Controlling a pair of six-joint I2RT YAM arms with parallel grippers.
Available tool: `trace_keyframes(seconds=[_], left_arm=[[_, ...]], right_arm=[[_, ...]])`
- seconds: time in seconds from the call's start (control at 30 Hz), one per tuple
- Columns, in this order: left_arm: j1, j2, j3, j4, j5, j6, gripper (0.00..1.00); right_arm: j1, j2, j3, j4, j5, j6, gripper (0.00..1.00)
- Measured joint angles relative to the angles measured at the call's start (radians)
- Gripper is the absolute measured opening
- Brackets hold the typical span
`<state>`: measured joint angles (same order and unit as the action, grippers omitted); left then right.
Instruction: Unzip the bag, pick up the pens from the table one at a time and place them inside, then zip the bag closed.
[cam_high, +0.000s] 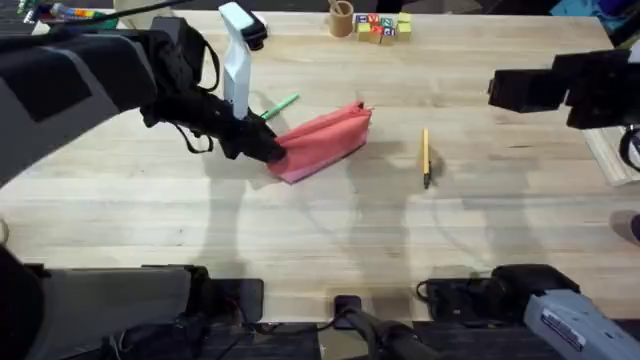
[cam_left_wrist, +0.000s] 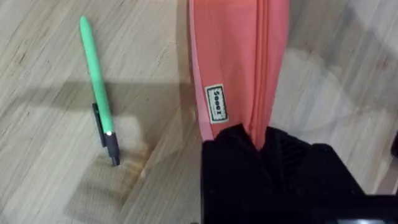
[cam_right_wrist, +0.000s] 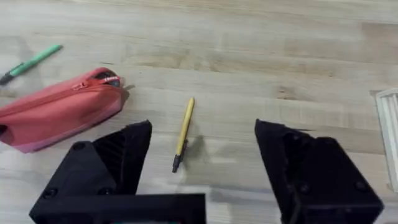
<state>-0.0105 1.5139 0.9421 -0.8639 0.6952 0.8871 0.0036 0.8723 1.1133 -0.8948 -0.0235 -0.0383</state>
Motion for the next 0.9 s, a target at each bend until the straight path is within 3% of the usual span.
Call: trace_keyframes(seconds=[0.37, 0.6, 0.9], left_arm=[[0.0, 0.0, 0.0, 0.0, 0.0, 0.0, 0.043], [0.0, 0.0, 0.0, 0.0, 0.0, 0.0, 0.043], [0.0, 0.0, 0.0, 0.0, 0.0, 0.0, 0.043]], right_arm=[[0.0, 0.039, 0.006, 0.032, -0.15, -0.132, 0.996], [0.0, 0.221, 0.019, 0.039, -0.297, -0.156, 0.996], [0.0, 0.429, 0.13, 0.024, -0.478, -0.148, 0.995]])
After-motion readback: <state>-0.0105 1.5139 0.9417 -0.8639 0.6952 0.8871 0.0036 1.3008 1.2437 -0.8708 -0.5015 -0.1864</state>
